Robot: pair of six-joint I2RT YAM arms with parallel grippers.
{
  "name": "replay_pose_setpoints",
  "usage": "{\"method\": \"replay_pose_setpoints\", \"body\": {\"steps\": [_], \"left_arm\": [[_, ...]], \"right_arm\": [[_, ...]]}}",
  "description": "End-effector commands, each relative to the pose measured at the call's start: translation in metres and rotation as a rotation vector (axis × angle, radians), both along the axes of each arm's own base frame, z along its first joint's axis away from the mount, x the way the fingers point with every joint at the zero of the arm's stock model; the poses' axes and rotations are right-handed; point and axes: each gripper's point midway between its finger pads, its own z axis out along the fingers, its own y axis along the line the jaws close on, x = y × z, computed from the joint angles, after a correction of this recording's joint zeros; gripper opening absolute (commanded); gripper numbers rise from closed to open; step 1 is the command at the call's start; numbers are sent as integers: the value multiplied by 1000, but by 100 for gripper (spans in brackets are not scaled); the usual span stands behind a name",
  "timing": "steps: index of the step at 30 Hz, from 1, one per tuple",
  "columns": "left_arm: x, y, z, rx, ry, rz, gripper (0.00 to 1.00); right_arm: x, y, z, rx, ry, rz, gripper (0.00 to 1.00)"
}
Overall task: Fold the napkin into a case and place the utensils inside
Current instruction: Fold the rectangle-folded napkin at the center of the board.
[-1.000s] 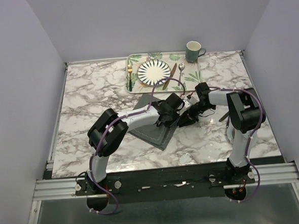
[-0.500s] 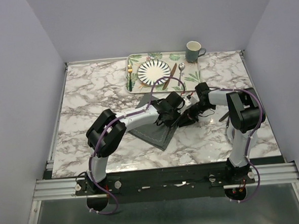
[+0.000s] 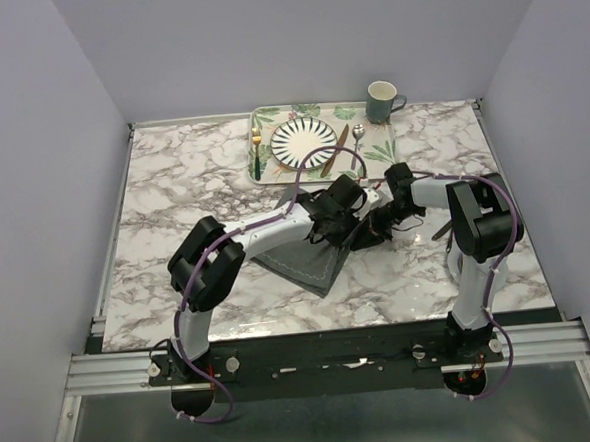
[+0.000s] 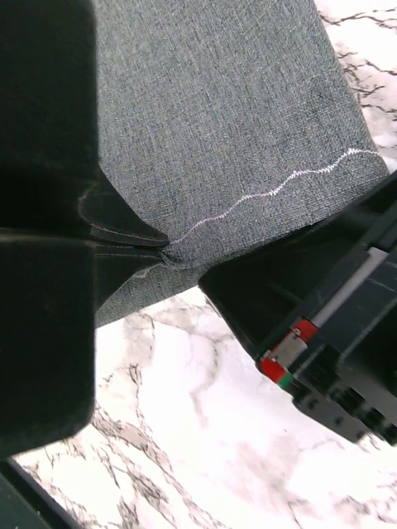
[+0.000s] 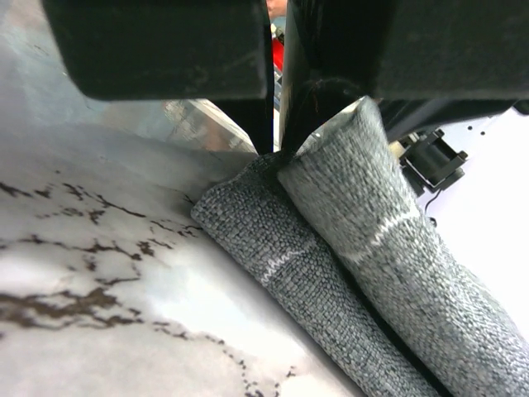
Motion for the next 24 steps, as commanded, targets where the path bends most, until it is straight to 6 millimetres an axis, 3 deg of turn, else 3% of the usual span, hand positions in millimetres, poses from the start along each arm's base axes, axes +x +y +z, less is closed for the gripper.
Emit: {"method": "replay_pose_setpoints", "body": {"steps": [1, 14, 17, 20, 21, 24], "left_arm": [[-3, -14, 22, -66, 20, -9, 0], [-12, -4, -6, -6, 72, -12, 0], [-12, -1, -11, 9, 82, -9, 8], [-9, 2, -9, 7, 88, -6, 29], [-6, 4, -2, -13, 89, 0, 39], [1, 11, 24, -75, 56, -8, 52]], "right_arm": [[-2, -13, -26, -106, 3, 0, 15], [-1, -15, -20, -114, -19, 8, 19], [-2, -16, -16, -119, -32, 18, 24], [-3, -18, -12, -123, -42, 28, 30], [-4, -18, -11, -125, -42, 34, 32], [-5, -21, -10, -134, -47, 48, 34]]}}
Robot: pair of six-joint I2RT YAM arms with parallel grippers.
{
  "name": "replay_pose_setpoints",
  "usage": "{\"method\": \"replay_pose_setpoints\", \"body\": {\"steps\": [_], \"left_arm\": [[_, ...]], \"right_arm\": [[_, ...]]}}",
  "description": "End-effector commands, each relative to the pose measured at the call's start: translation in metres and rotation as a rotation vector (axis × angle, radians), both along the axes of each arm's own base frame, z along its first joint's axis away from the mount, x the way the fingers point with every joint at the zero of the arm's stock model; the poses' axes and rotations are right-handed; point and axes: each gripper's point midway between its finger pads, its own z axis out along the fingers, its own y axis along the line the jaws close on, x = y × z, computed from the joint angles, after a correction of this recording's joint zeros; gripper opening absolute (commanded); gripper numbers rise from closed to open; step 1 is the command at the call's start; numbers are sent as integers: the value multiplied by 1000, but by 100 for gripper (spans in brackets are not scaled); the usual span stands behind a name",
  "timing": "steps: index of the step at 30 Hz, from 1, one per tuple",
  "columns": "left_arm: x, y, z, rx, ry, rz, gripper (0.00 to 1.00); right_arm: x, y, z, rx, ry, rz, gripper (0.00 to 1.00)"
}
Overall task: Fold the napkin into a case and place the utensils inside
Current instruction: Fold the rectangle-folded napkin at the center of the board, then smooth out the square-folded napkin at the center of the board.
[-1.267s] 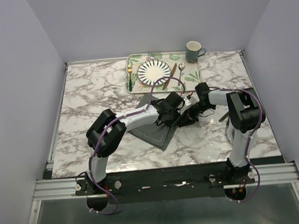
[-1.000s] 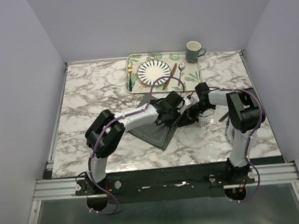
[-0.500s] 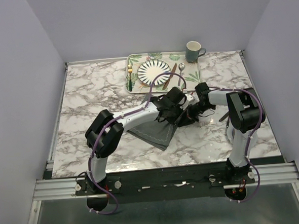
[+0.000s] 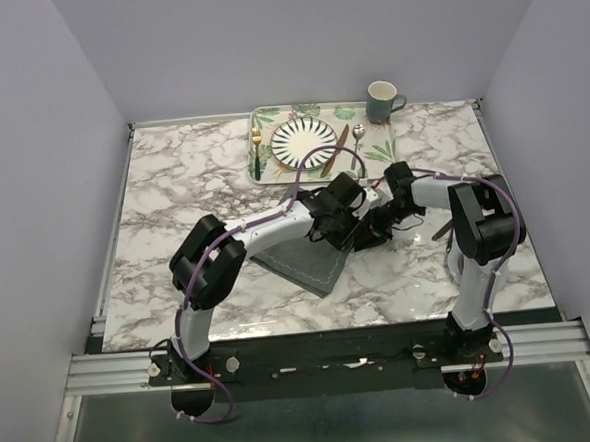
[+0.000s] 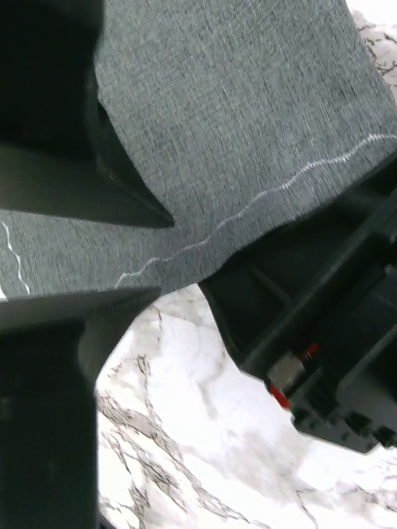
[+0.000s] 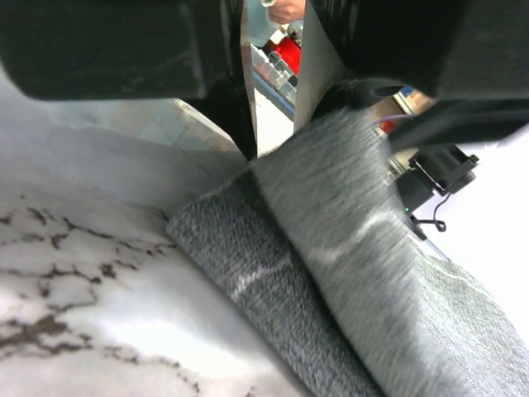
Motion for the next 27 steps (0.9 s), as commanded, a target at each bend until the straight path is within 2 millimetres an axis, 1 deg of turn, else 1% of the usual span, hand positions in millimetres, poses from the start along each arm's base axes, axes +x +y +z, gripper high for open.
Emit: {"method": "replay_pose_setpoints", "body": {"steps": [1, 2, 3, 4, 5, 6, 7, 8, 9, 10, 11, 12, 14, 15, 17, 18, 19, 20, 21, 22, 23, 24, 26, 27], "left_arm": [[7, 18, 34, -99, 2, -29, 54], [10, 24, 41, -119, -2, -26, 57], [7, 34, 53, -148, -9, -32, 61], [15, 48, 58, -170, 9, -12, 64], [16, 58, 63, -183, 18, -11, 64], [10, 73, 66, -190, 42, 0, 67], [12, 86, 68, -196, 41, 1, 70], [19, 105, 67, -187, 19, -6, 72], [12, 123, 66, -166, 8, -11, 74], [11, 135, 64, -146, -19, -38, 74], [16, 154, 63, -121, -55, -36, 75], [8, 170, 60, -80, -121, -112, 75], [5, 189, 57, -29, -197, -180, 73], [-1, 203, 54, 11, -277, -271, 70], [-7, 212, 51, 39, -358, -375, 67], [-19, 217, 45, 43, -385, -433, 66], [-19, 219, 44, 66, -450, -527, 66], [-22, 220, 42, 70, -474, -562, 65], [-29, 223, 33, 78, -485, -592, 64], [-24, 221, 34, 88, -543, -625, 63], [-22, 221, 34, 91, -563, -631, 62], [-23, 221, 27, 96, -569, -642, 59], [-16, 220, 27, 111, -611, -657, 58], [-15, 221, 21, 120, -610, -662, 58]], "right_arm": [[-6, -19, -14, -124, -22, 34, 34], [-6, -20, -14, -126, -19, 36, 34], [-7, -21, -14, -126, -20, 41, 34], [-6, -21, -12, -122, -22, 43, 34], [-7, -21, -11, -120, -21, 47, 34], [-9, -23, -10, -117, -20, 58, 34], [-10, -23, -6, -113, -28, 62, 34], [-10, -24, -4, -111, -36, 67, 34], [-12, -25, 0, -101, -37, 79, 35], [-14, -25, 2, -97, -36, 85, 35], [-13, -25, 9, -89, -51, 91, 35], [-16, -25, 12, -82, -48, 97, 36], [-18, -24, 19, -69, -58, 101, 36], [-19, -23, 21, -55, -55, 102, 37], [-20, -22, 21, -48, -51, 102, 38], [-20, -22, 19, -51, -37, 99, 38], [-20, -22, 17, -52, -29, 98, 38], [-19, -22, 16, -49, -21, 96, 38], [-19, -21, 14, -44, -10, 96, 38], [-19, -20, 14, -42, -7, 95, 38], [-18, -20, 14, -37, -8, 95, 38], [-19, -19, 14, -34, -6, 95, 39], [-19, -19, 15, -34, -5, 94, 39], [-20, -19, 14, -33, 0, 94, 40]]}}
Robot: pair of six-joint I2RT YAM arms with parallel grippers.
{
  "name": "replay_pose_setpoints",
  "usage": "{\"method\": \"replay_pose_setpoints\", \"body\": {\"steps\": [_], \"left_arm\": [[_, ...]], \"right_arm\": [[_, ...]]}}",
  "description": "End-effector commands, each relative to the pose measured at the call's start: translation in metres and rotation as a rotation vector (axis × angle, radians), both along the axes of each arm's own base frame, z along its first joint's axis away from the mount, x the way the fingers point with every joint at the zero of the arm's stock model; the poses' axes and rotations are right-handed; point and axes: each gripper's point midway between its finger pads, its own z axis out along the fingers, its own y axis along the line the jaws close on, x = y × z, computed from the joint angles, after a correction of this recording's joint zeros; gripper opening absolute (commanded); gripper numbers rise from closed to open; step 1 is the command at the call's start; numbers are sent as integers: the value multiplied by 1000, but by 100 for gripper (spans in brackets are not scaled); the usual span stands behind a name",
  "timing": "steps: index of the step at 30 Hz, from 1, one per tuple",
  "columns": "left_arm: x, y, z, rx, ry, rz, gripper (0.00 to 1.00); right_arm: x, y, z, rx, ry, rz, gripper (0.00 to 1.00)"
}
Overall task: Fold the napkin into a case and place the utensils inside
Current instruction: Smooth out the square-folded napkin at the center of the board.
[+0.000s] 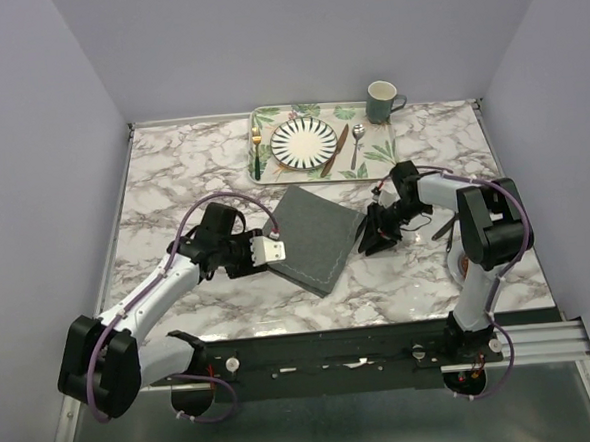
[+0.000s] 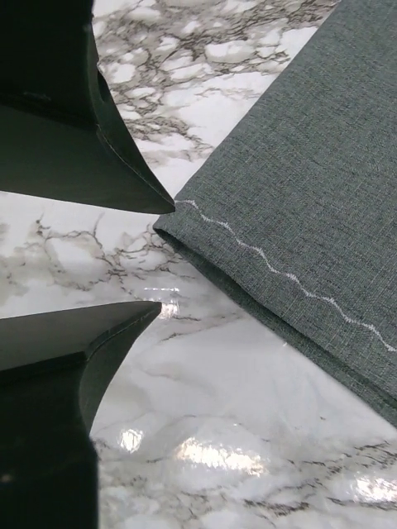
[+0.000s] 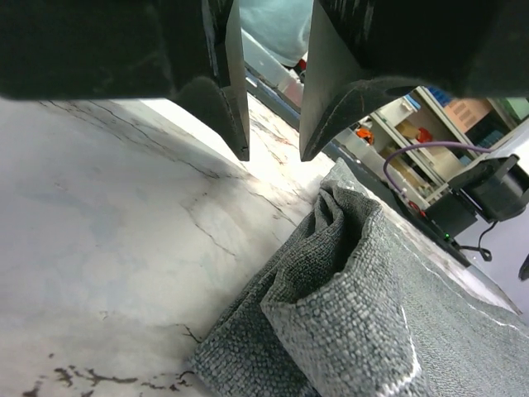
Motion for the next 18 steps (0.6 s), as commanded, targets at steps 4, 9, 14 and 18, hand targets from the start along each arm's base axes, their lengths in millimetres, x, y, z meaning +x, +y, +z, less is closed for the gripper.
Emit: {"method": "replay_pose_setpoints", "body": {"steps": [4, 9, 14, 18], "left_arm": [[30, -13, -4, 36, -230, -192, 58], [36, -19, -15, 69, -248, -236, 58], [33, -23, -25, 104, -249, -303, 58], [32, -26, -27, 101, -241, -316, 58]], "right_arm": [[-1, 0, 1, 13, 21, 4, 40], [5, -7, 6, 7, 1, -7, 41], [15, -16, 21, 32, -38, 8, 41], [28, -16, 41, 64, -110, 60, 40]]}}
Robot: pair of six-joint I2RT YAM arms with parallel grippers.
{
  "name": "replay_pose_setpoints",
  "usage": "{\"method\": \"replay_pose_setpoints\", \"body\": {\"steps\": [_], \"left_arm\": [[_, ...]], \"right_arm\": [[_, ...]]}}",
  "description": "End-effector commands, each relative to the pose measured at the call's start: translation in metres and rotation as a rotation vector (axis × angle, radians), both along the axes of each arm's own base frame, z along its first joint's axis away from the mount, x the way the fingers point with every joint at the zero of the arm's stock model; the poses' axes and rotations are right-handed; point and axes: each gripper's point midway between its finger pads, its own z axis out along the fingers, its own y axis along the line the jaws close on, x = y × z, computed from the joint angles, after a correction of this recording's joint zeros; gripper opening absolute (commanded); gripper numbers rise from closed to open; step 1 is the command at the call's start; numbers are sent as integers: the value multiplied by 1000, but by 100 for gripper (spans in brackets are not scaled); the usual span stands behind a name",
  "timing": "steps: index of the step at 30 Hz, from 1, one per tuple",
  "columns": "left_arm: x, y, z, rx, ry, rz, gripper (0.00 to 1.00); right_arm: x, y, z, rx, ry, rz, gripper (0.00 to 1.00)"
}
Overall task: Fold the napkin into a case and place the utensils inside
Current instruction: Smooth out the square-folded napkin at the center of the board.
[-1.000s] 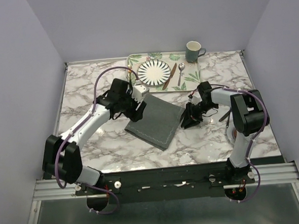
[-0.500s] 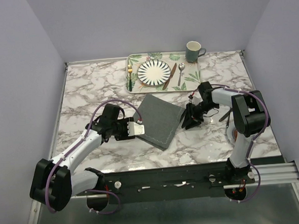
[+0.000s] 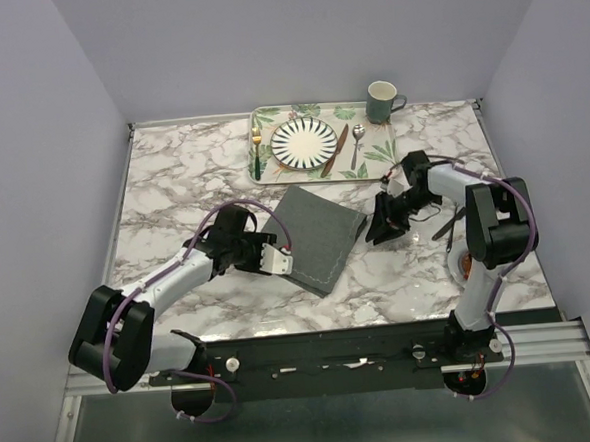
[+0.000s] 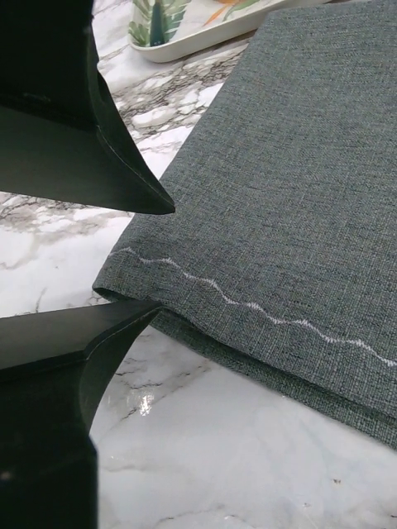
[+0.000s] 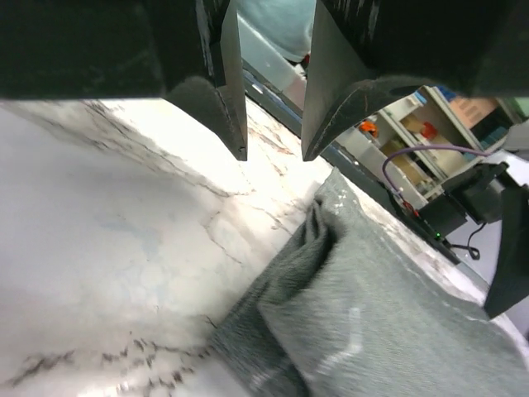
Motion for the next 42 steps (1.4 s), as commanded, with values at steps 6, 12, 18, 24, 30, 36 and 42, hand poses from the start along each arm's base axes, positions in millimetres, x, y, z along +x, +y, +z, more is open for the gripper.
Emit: {"method": "replay_pose_setpoints", "body": {"steps": [6, 12, 18, 24, 30, 36, 42], "left_arm": [[0, -5, -5, 16, -7, -35, 56], [1, -4, -8, 24, -3, -33, 55], [-3, -4, -7, 36, 3, -67, 56], [-3, -3, -11, 58, 4, -76, 57], [7, -6, -8, 60, -7, -61, 47], [11, -7, -4, 62, -8, -49, 23], [6, 3, -6, 91, 2, -51, 4]], "right_arm": [[45, 12, 48, 112, -164, 32, 39], [69, 22, 45, 136, -179, -10, 36], [65, 26, 14, 95, -126, 0, 34], [65, 20, -12, 31, -90, -10, 32], [64, 15, -28, -16, -71, -9, 31], [64, 9, -35, -61, -72, -6, 31], [66, 7, -38, -79, -69, -6, 31]]}}
